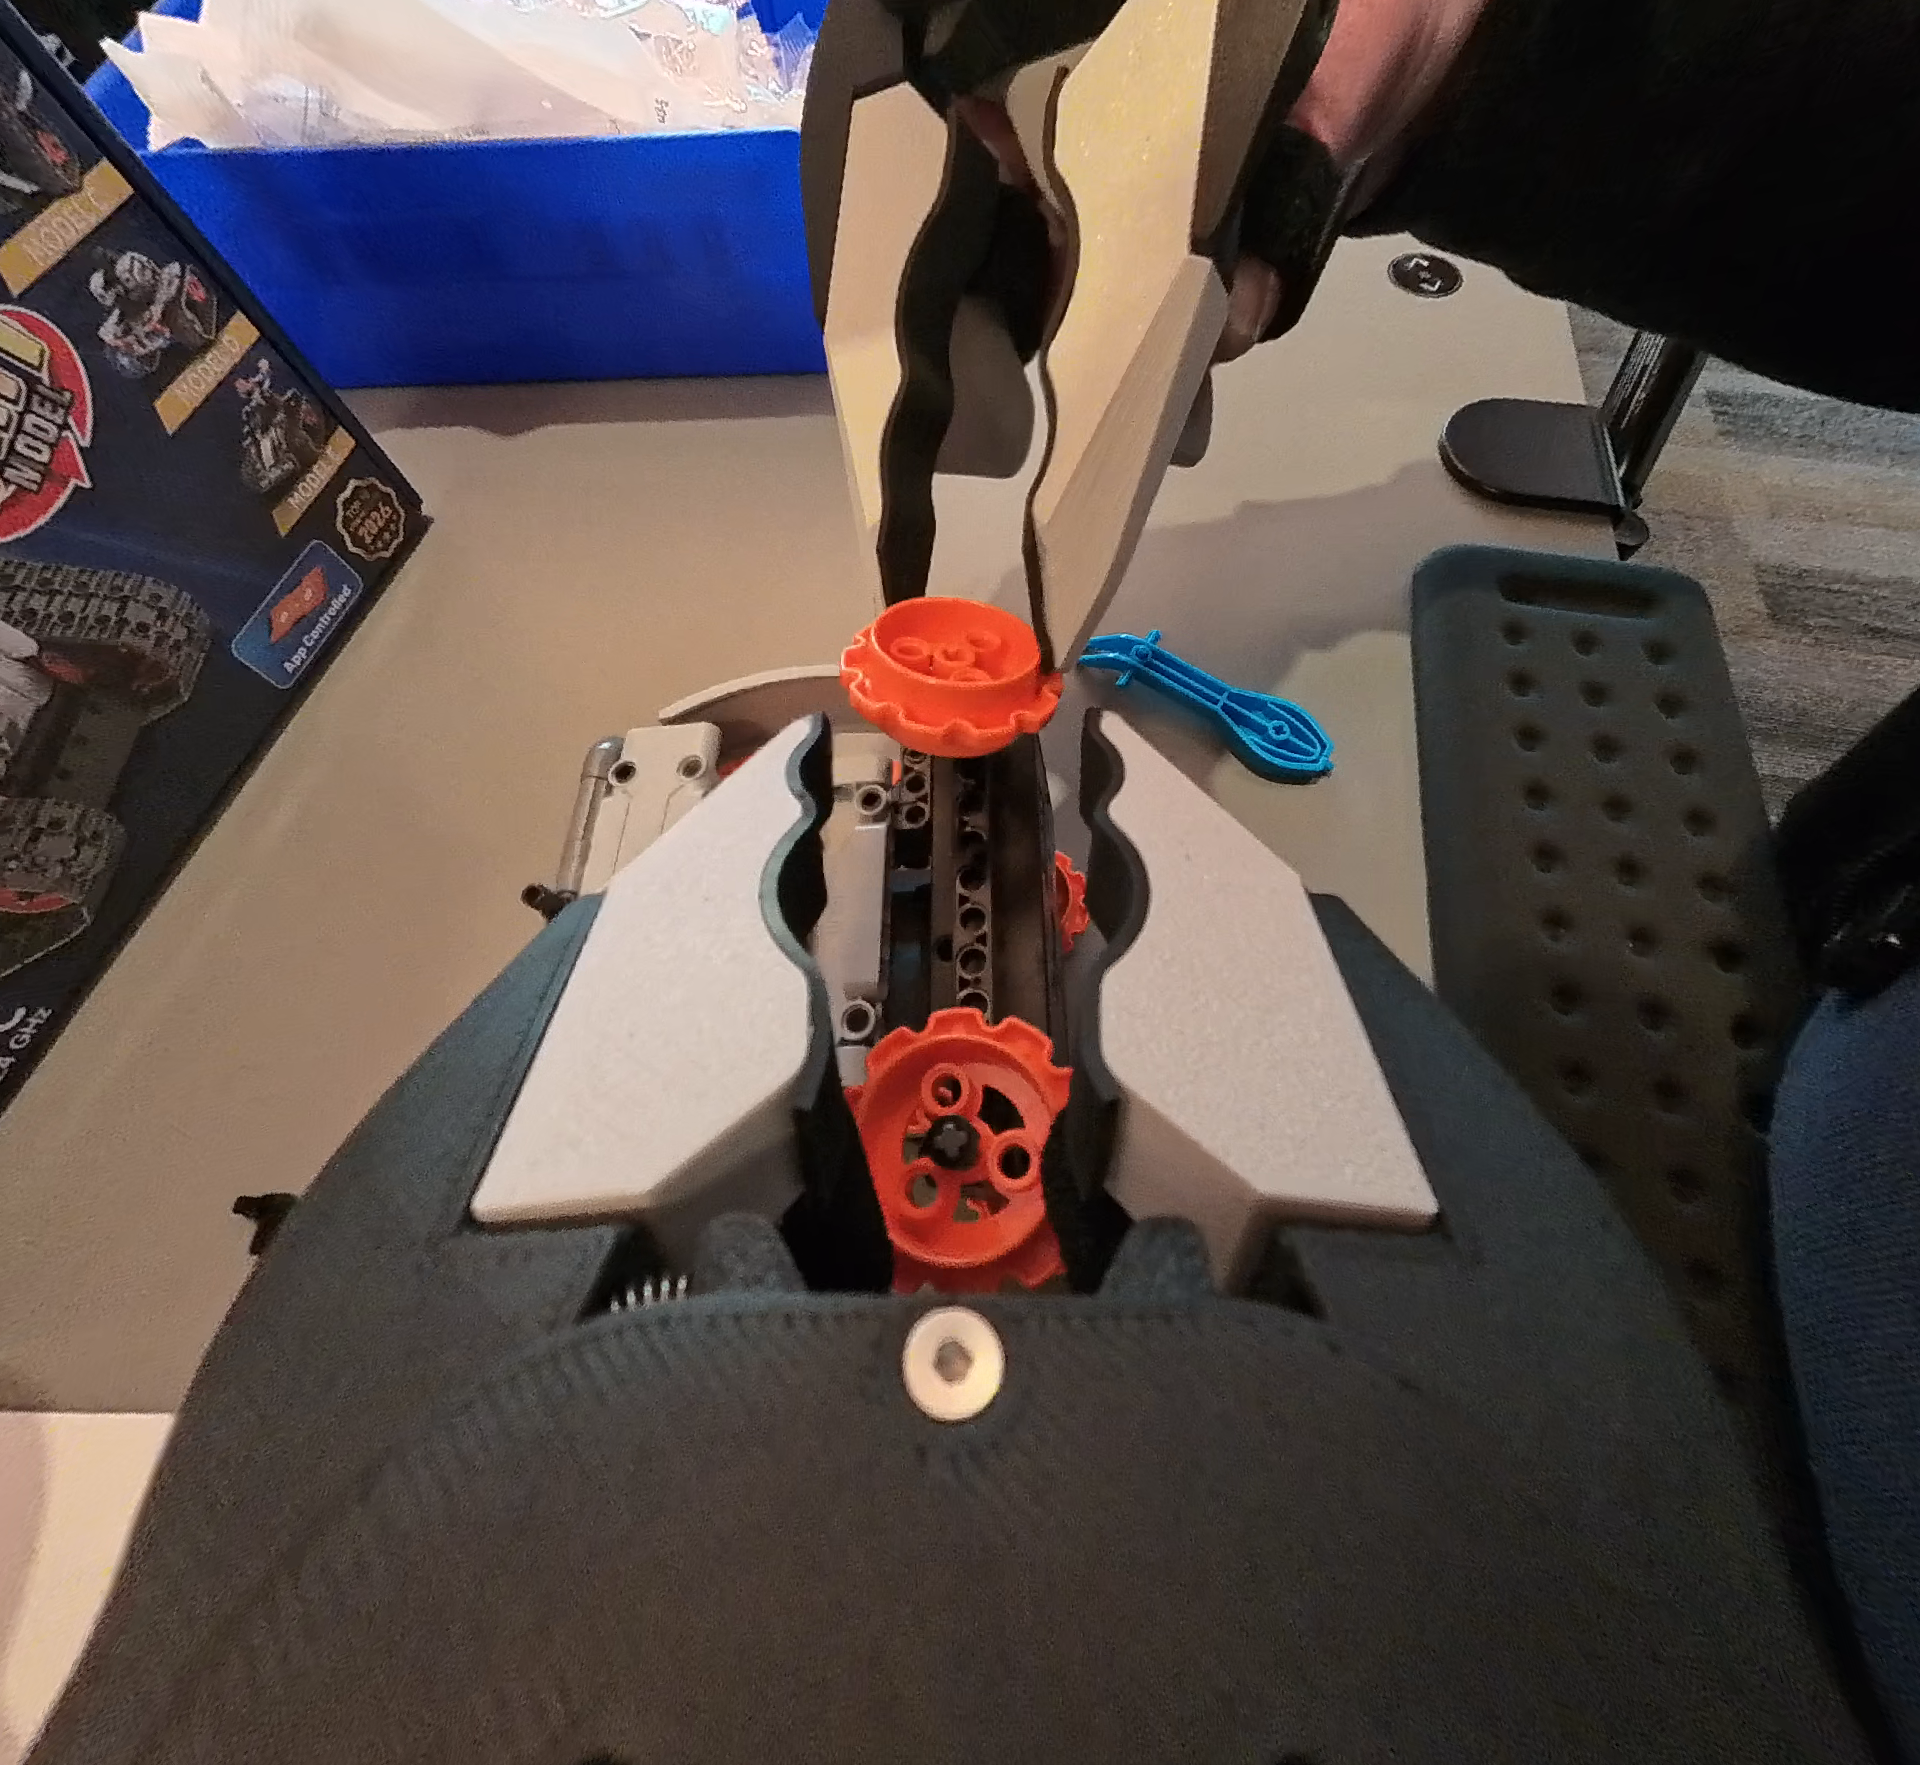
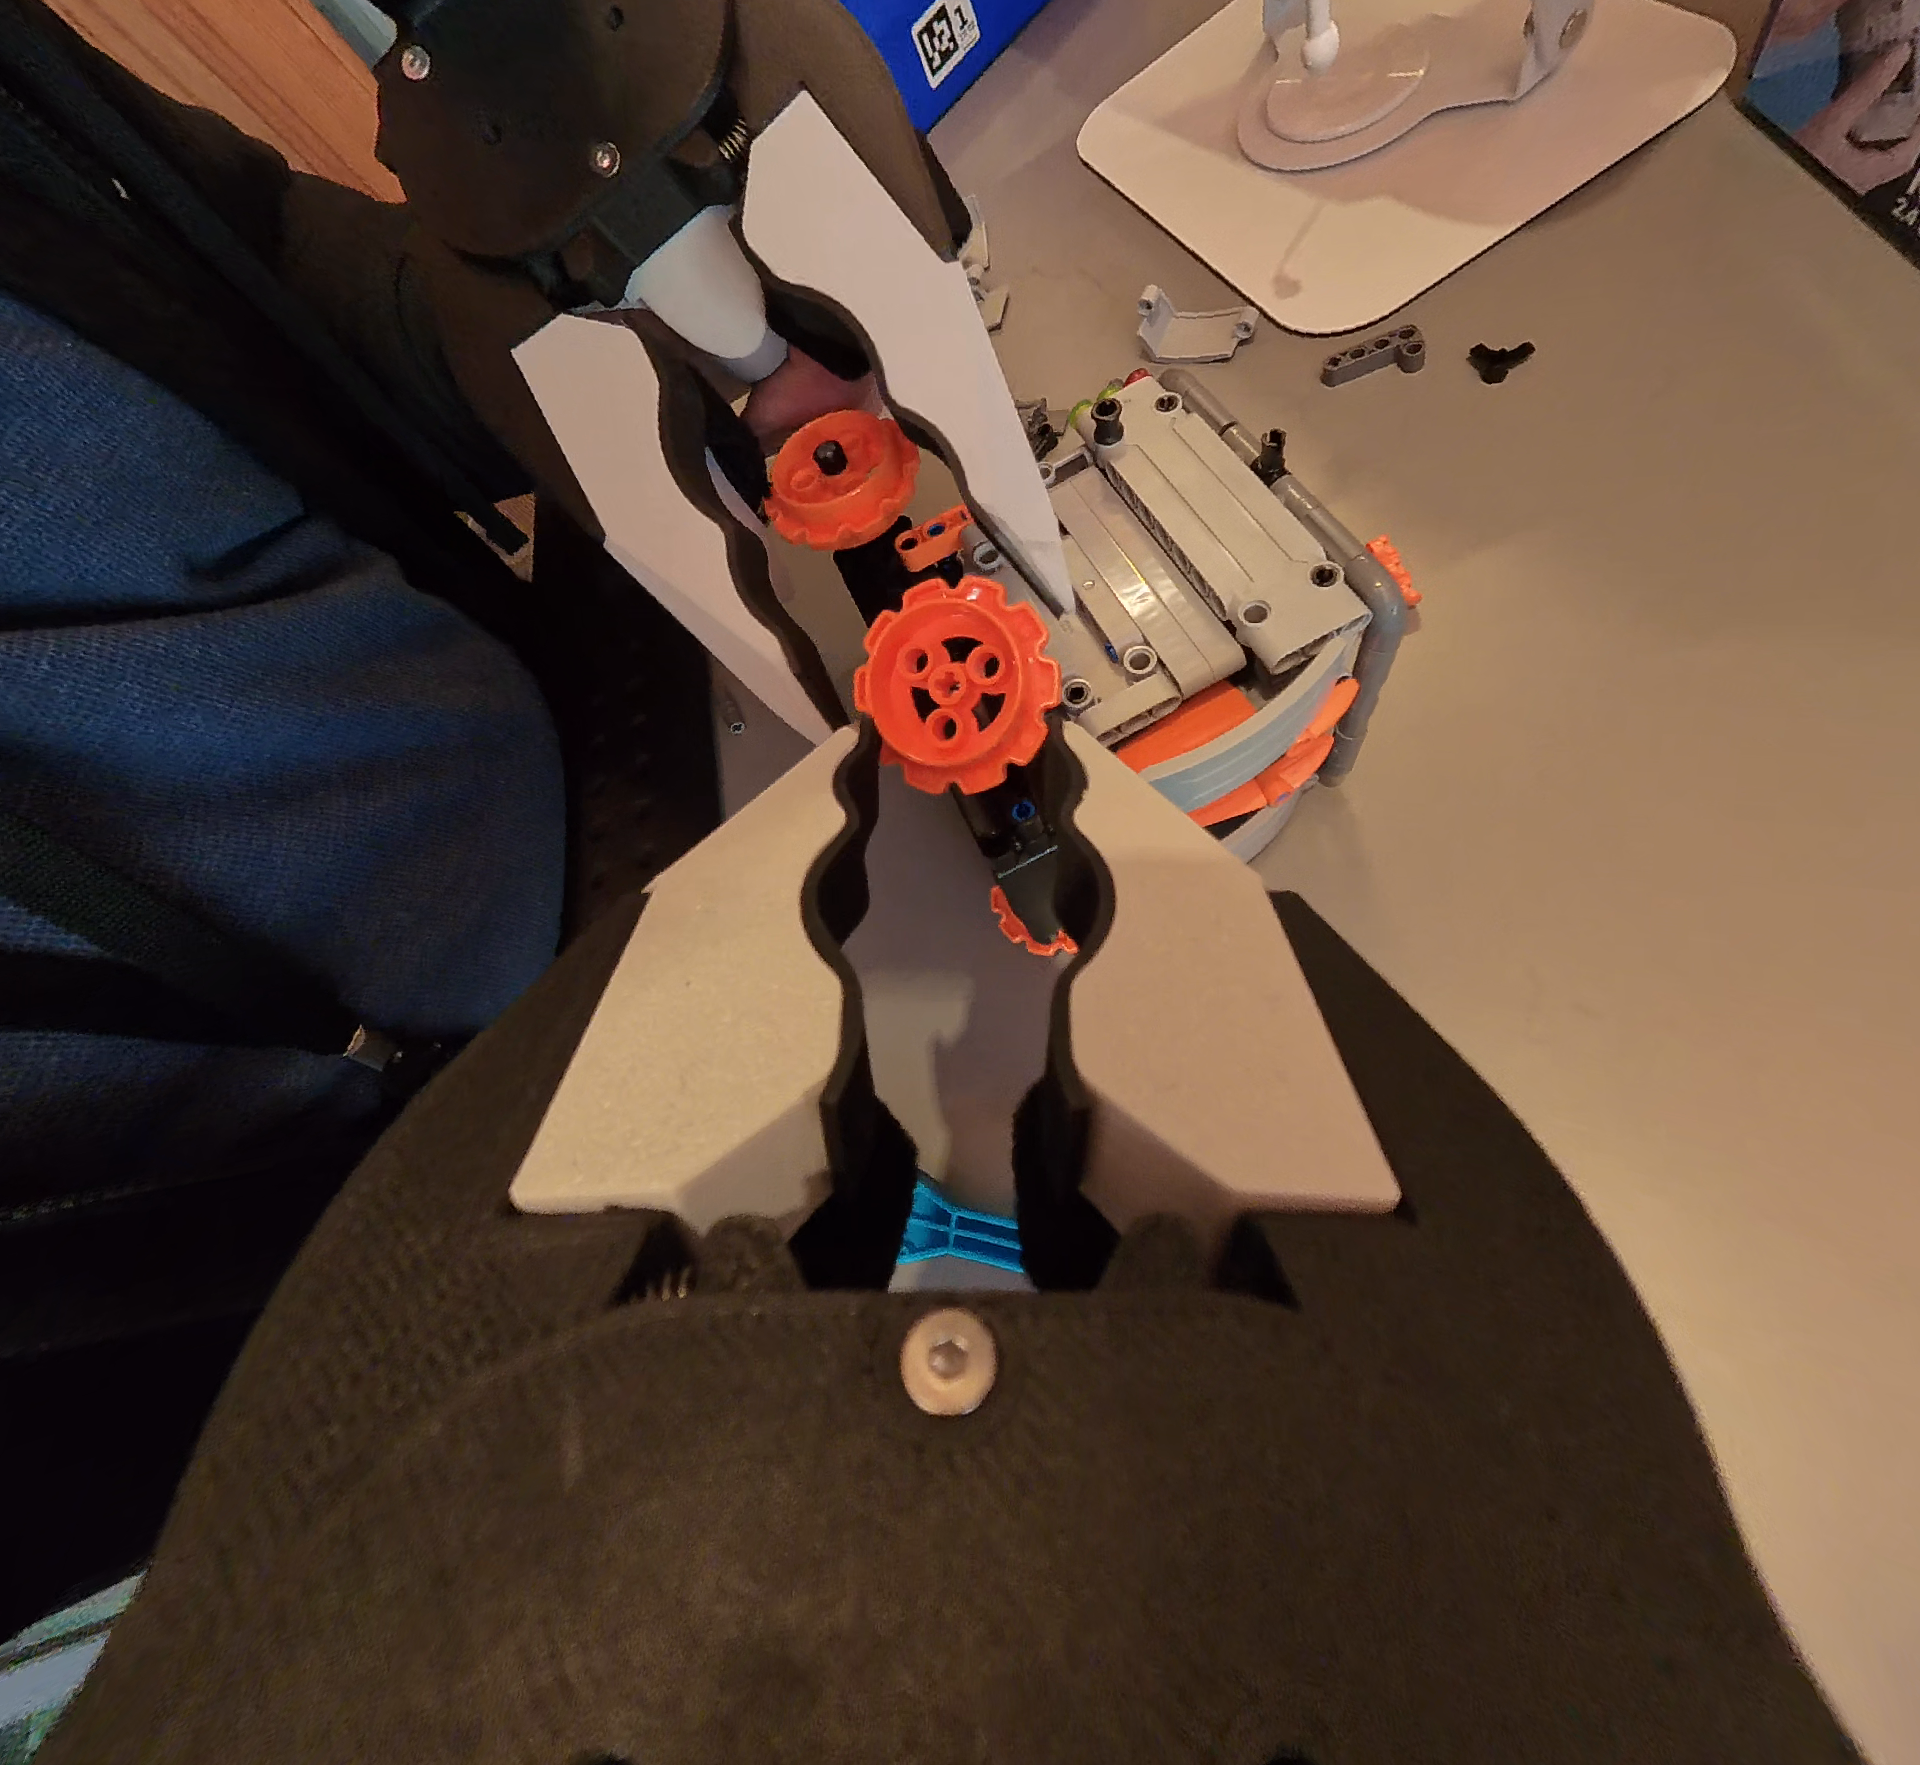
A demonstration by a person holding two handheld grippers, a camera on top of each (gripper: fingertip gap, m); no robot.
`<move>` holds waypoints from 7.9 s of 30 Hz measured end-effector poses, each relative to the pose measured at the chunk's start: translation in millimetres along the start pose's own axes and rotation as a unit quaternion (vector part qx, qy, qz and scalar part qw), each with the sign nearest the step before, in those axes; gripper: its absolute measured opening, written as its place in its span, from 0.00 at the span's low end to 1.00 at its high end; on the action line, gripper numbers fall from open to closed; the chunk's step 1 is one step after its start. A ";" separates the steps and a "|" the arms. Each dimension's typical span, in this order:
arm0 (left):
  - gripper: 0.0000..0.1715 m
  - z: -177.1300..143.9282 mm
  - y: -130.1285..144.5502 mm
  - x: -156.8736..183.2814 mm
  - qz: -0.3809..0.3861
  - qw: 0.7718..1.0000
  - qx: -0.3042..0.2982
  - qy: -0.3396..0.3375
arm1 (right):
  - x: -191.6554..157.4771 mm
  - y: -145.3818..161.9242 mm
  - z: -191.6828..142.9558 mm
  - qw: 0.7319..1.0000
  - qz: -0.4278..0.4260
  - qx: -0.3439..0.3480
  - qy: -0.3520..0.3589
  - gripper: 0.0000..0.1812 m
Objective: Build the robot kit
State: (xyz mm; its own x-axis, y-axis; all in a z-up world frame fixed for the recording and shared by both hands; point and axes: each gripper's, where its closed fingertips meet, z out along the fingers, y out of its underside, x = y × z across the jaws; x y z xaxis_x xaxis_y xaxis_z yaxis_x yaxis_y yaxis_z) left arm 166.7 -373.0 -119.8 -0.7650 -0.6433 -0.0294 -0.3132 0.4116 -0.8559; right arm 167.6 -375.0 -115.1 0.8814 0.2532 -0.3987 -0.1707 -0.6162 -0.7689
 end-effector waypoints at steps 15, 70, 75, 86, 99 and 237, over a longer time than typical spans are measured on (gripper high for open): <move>0.21 -2.0 -1.1 0.8 0.053 0.998 -0.004 -0.031 | -1.7 -0.4 -2.0 1.000 0.001 -0.003 0.010 0.16; 0.23 -3.1 2.8 -0.9 -0.005 1.000 -0.008 0.020 | -3.6 -0.6 -1.2 0.994 0.048 0.041 0.091 0.16; 0.26 -5.3 -3.6 4.7 0.034 0.999 0.008 0.001 | -8.2 -0.1 1.0 0.992 0.049 0.049 0.108 0.16; 0.24 -3.3 -10.5 14.0 0.091 0.996 0.005 -0.009 | -15.9 0.4 -4.9 0.978 0.039 0.100 0.176 0.16; 0.23 -0.1 -6.2 2.9 0.056 0.998 -0.018 0.009 | -4.5 -3.0 -3.6 0.973 0.054 0.107 0.196 0.16; 0.23 3.2 13.1 1.8 0.015 0.992 -0.110 0.064 | -0.6 5.6 7.2 0.988 0.017 -0.108 0.106 0.13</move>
State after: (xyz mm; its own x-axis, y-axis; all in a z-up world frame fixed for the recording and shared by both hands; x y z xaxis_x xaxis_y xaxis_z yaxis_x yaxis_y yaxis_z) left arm 163.0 -370.8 -132.7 -0.8368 -0.5470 0.0254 -0.3941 0.5695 -0.7214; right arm 163.0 -373.2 -122.7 0.9529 0.0824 -0.2918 -0.1238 -0.7728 -0.6224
